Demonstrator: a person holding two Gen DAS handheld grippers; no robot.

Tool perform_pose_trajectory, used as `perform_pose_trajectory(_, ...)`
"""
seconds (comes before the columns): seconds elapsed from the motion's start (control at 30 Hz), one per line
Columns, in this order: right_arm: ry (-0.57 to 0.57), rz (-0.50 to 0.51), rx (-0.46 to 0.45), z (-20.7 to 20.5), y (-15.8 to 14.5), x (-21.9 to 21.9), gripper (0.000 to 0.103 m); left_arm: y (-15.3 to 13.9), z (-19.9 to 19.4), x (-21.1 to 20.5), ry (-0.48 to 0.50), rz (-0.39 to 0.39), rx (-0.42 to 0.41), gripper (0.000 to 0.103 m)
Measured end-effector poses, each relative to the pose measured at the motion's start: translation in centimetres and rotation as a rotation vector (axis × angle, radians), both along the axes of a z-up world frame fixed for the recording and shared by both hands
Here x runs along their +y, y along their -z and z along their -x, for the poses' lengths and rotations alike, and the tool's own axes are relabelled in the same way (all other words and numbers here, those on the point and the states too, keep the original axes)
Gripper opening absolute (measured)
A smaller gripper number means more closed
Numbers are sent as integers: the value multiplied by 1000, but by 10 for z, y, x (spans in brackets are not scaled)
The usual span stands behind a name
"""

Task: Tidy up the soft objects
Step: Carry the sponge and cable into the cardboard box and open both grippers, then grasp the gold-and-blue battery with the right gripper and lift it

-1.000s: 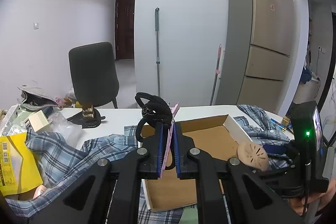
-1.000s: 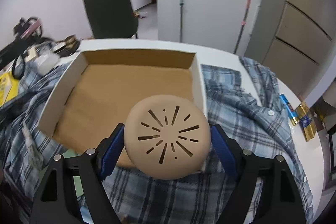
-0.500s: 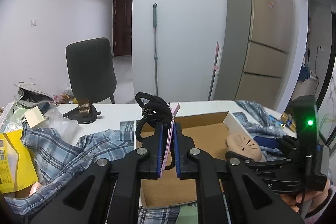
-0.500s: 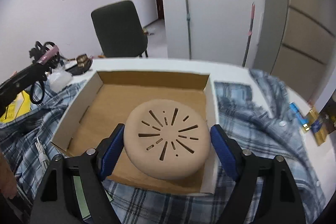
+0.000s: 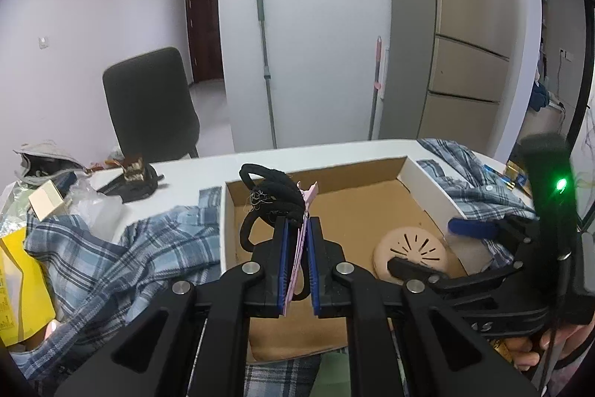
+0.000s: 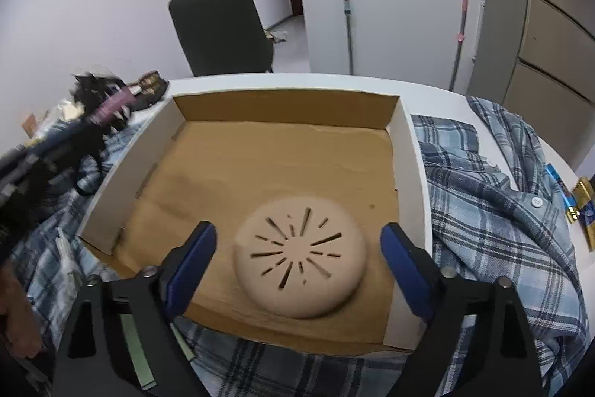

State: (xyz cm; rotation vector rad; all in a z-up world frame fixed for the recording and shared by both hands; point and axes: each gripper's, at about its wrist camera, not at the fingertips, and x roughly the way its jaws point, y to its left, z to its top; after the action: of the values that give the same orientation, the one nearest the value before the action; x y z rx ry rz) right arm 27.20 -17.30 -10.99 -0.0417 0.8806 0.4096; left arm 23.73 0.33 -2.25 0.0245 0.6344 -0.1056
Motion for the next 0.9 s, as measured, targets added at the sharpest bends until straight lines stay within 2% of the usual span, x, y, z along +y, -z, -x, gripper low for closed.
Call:
perform_pose_trajectory(0.2, 96, -71, -60, 1, -23, -25, 95, 13, -10, -5, 42, 8, 77, 10)
perform_pose_trajectory(0.37, 152, -108, -66, -4, -33, -49, 95, 27, -18, -3, 24, 34, 141, 11)
perform_pose_trajectory(0.43, 171, -99, -66, -6, -32, -55, 95, 30, -19, -4, 24, 20, 159, 28)
perform_pose_trajectory(0.47, 180, -100, -60, -8, -32, -58, 95, 31, -18, -5, 19, 5, 153, 42)
perform_pose_trajectory(0.5, 183, -107, -51, -9, -31, -61, 95, 30, -17, -6, 13, -6, 143, 62)
perform_pose_trajectory(0.53, 184, -115, -42, -10, -30, -60, 95, 29, -16, -6, 7, -13, 132, 68)
perform_pose_trajectory(0.63, 196, -119, -47, -9, -30, -61, 95, 23, -13, -5, -8, -12, 109, 70)
perform_pose_trajectory(0.77, 230, -121, -108, 0, -43, -66, 95, 13, -7, 0, -11, 14, 79, 70)
perform_pose_trajectory(0.9, 234, -118, -168, 13, -69, -68, 95, -17, 13, -4, -8, 10, -31, 70)
